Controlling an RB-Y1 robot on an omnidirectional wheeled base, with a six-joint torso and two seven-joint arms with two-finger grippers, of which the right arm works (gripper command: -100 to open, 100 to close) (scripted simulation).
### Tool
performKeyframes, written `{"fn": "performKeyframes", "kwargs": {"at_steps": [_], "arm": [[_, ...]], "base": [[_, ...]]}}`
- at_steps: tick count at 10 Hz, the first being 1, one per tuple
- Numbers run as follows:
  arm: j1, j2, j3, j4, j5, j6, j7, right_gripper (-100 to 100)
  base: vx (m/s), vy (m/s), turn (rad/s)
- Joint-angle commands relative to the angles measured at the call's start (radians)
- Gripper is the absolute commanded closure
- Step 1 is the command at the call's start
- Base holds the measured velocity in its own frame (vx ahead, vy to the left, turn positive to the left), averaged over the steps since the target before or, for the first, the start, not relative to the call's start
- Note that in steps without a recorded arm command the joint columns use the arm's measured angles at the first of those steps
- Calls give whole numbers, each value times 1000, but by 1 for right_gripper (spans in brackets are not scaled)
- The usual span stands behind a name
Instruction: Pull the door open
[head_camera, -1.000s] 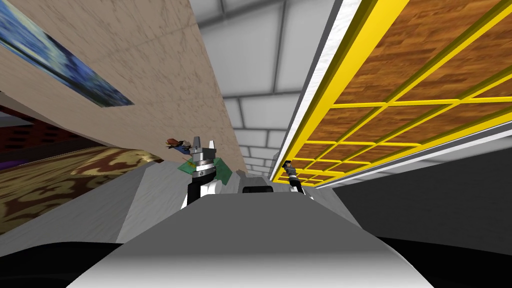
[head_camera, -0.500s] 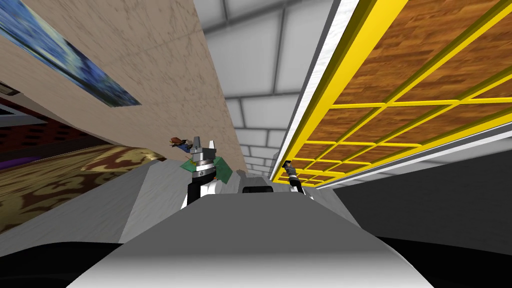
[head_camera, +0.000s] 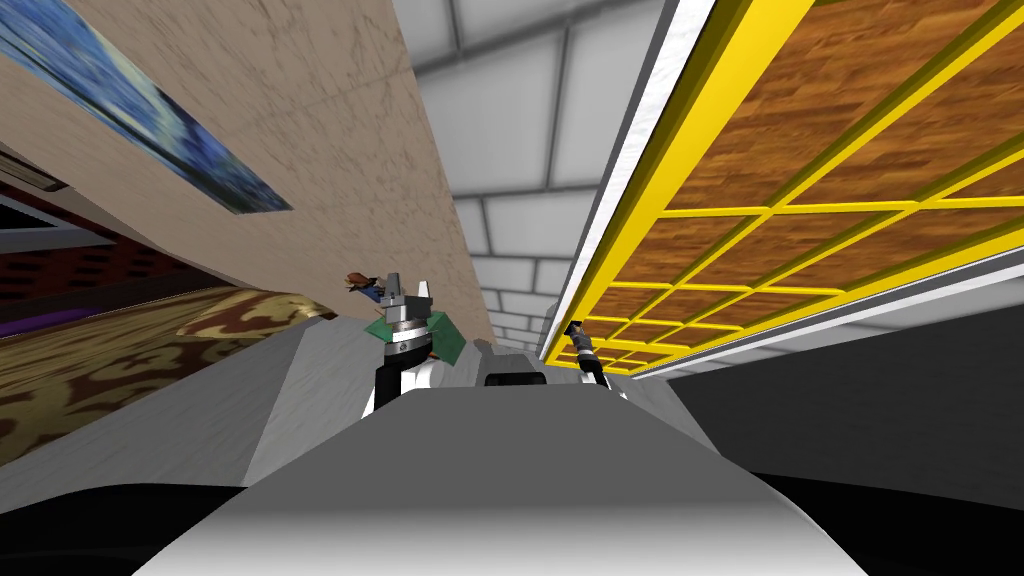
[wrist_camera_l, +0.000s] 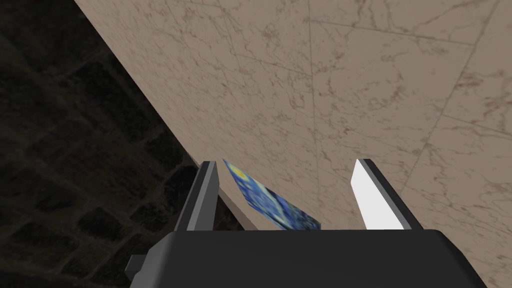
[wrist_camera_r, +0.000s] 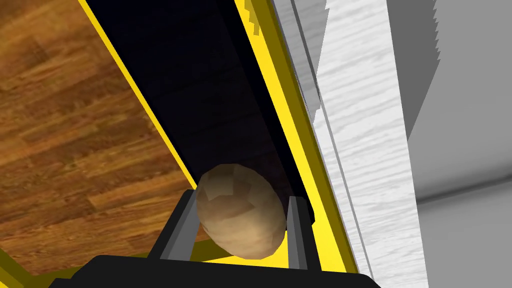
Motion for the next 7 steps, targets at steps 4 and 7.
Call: {"fn": "performKeyframes", "kwargs": {"at_steps": [4,7], "arm": [[-4,2,11,8,-15,-1,-128,100],[-5,2,13,9,-20,-2,-183,100]], "base": [[-31,-10,34],[-21,-10,23]]}}
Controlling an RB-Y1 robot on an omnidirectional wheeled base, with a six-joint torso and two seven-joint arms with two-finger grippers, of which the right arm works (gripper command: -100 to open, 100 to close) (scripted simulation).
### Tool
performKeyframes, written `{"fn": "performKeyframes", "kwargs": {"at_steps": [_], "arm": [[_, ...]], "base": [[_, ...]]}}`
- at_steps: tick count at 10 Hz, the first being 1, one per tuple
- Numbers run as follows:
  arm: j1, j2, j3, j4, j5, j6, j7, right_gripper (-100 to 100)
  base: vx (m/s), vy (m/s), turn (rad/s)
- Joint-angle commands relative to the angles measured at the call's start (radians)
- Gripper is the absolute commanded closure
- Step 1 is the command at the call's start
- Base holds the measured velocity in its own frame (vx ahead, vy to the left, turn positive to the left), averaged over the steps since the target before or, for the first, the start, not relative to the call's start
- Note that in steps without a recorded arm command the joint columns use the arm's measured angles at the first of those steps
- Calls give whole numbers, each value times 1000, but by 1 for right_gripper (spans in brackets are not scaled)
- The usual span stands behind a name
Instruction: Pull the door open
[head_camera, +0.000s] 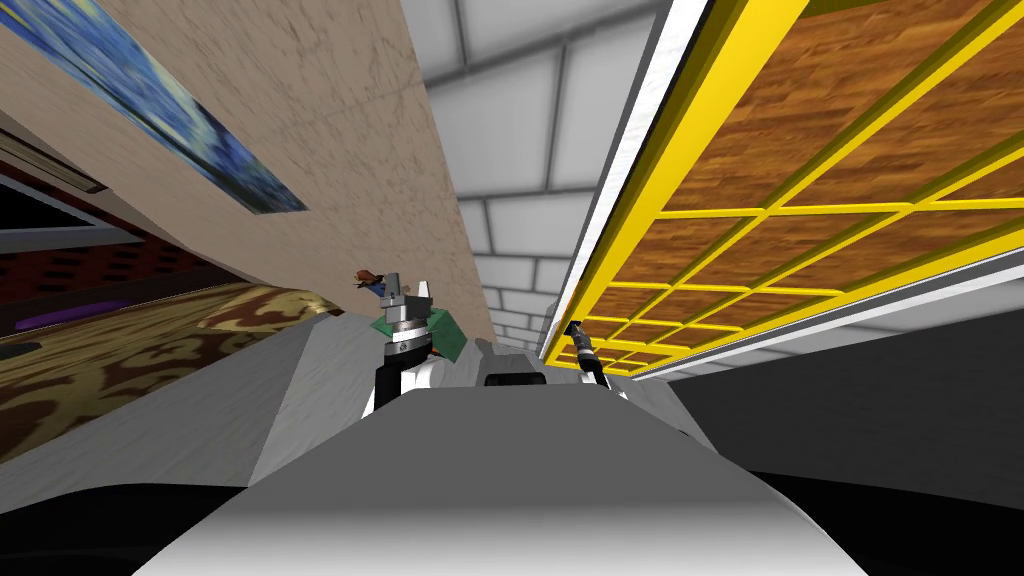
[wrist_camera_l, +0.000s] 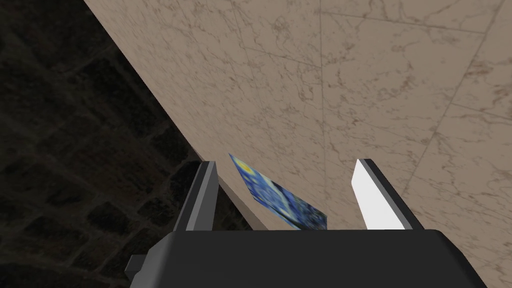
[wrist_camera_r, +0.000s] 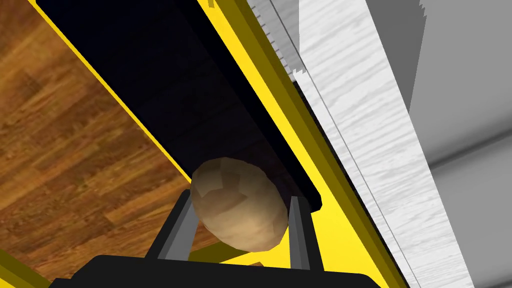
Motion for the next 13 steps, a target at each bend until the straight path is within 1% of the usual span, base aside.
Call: {"fn": "performKeyframes", "kwargs": {"at_steps": [1,3,4,5,6,7,8,9,10,11,12,13], "arm": [[6,6,8,-7,-4,6,-50,100],[5,6,10,-5,-10,6,-92,100],[3,5,13,-4,-15,6,-126,100],[3,5,13,-4,-15,6,-132,100],[2,4,15,-3,-21,5,-170,100],[1,3,17,-2,-26,5,-198,100],[1,3,17,-2,-26,5,-214,100],[0,3,20,-1,-32,5,-249,100],[0,3,20,-1,-32,5,-255,100],[-1,2,23,1,-38,4,-293,100],[-1,2,23,1,-38,4,-297,100],[-2,1,25,2,-44,4,-335,100]], "base": [[-23,-10,42],[-33,-13,35],[-30,-9,34],[-27,-8,30],[-30,-7,32],[-39,-15,44],[-27,-12,28],[-32,-14,45],[-26,-11,20],[-27,-12,31],[-20,-10,20],[-25,-6,35]]}}
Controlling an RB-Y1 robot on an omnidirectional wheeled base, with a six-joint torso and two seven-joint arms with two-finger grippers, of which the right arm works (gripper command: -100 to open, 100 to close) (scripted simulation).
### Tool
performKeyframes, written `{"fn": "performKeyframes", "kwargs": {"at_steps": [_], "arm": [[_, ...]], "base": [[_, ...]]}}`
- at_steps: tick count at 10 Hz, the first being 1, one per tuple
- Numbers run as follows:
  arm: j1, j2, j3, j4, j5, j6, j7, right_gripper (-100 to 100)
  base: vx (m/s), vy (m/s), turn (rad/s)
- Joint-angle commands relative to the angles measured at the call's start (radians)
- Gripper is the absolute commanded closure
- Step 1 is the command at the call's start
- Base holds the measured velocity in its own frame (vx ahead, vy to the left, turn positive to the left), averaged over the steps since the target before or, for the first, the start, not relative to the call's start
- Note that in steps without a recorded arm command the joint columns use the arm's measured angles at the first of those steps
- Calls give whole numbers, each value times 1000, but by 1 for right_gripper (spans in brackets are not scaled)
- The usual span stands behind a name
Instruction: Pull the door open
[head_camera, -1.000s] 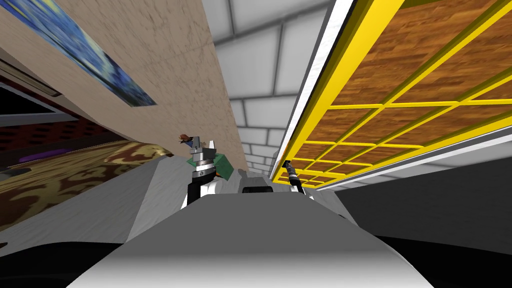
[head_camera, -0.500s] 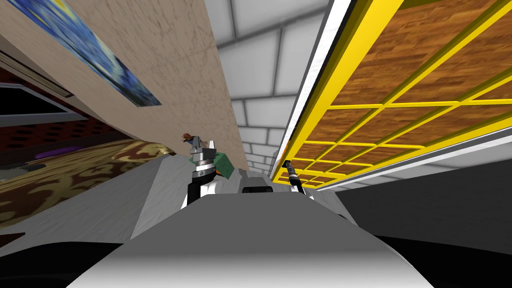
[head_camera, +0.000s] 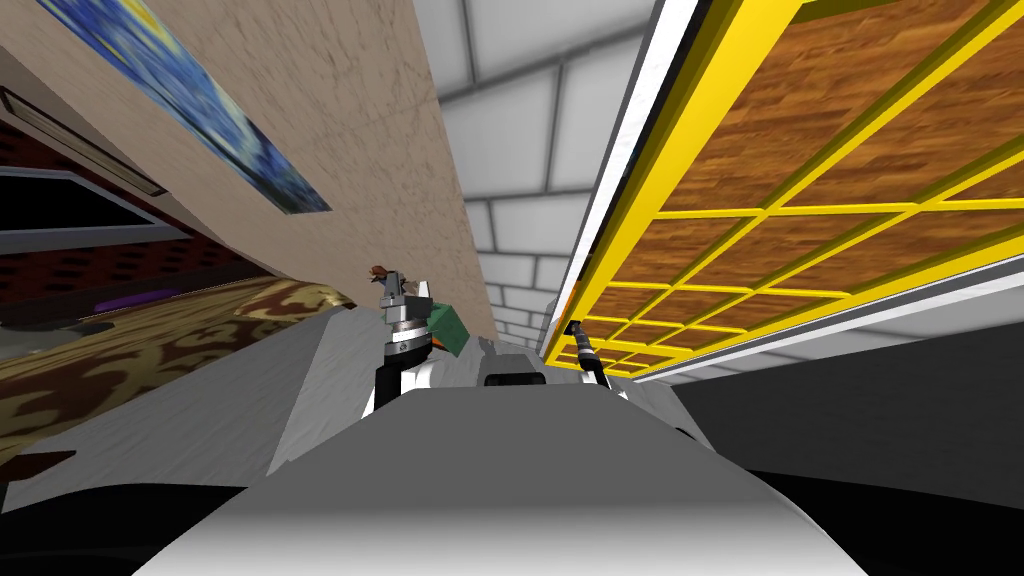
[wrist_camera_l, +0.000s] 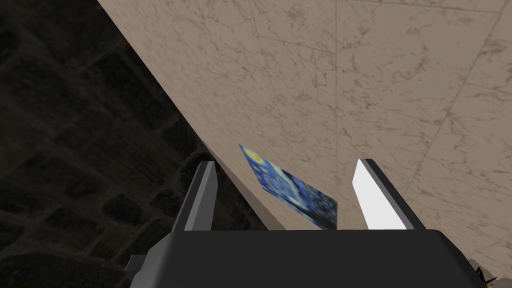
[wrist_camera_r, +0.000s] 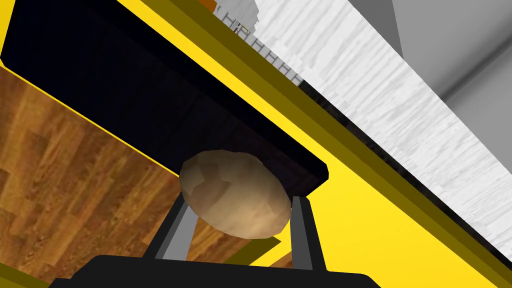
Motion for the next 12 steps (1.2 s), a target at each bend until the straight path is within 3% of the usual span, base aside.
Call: {"fn": "performKeyframes", "kwargs": {"at_steps": [1,12], "arm": [[5,10,10,-4,0,6,-29,100],[-4,4,29,5,-44,4,-305,100]], "base": [[-27,-6,29],[-33,-12,38]]}}
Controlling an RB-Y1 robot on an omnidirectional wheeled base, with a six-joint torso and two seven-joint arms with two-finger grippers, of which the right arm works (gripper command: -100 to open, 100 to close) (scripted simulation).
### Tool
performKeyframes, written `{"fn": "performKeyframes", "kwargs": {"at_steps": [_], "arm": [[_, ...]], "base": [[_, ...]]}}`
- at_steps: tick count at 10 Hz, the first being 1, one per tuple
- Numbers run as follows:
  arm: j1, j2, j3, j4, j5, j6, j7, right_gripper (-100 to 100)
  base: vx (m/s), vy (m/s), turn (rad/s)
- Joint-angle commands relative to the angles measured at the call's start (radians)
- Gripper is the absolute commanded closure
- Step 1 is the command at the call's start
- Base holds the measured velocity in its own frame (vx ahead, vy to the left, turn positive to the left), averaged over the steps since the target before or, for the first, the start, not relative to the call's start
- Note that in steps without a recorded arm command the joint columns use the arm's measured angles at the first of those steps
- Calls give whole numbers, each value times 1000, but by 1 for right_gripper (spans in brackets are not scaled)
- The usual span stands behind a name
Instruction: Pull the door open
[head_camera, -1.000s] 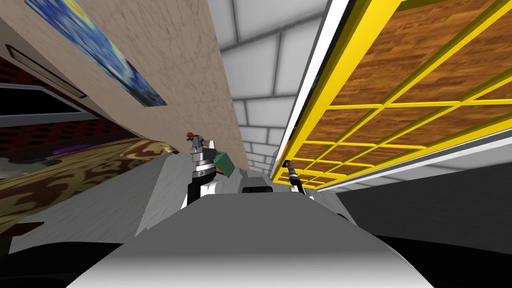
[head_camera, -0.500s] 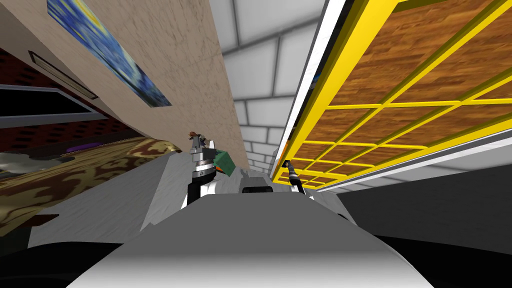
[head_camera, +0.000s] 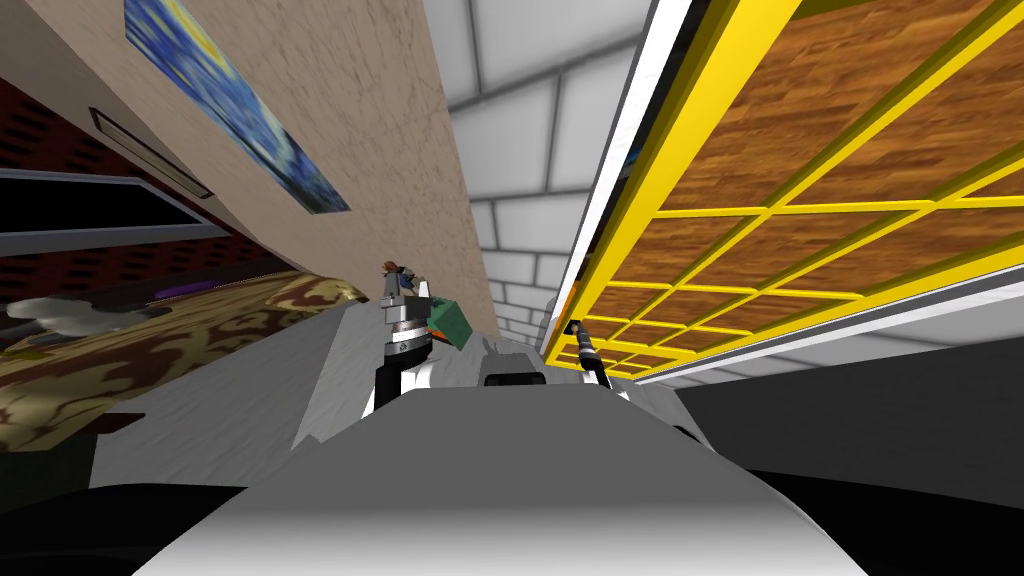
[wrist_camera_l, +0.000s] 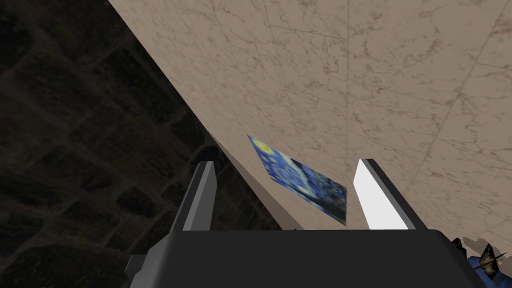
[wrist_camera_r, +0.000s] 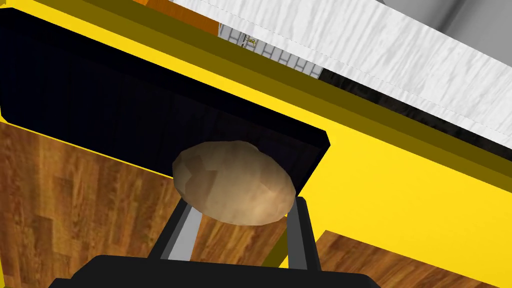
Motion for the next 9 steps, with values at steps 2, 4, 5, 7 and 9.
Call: {"fn": "performKeyframes", "kwargs": {"at_steps": [2,4,5,7,9], "arm": [[1,16,16,-1,-5,2,-72,100],[-1,15,19,1,-12,2,-118,100],[-1,15,19,1,-12,2,-119,100],[-3,14,25,4,-25,1,-186,100],[-5,13,28,5,-32,1,-235,100]], "base": [[-37,-15,34],[-25,-13,23],[-28,-9,26],[-40,-12,64],[-36,-20,28]]}}
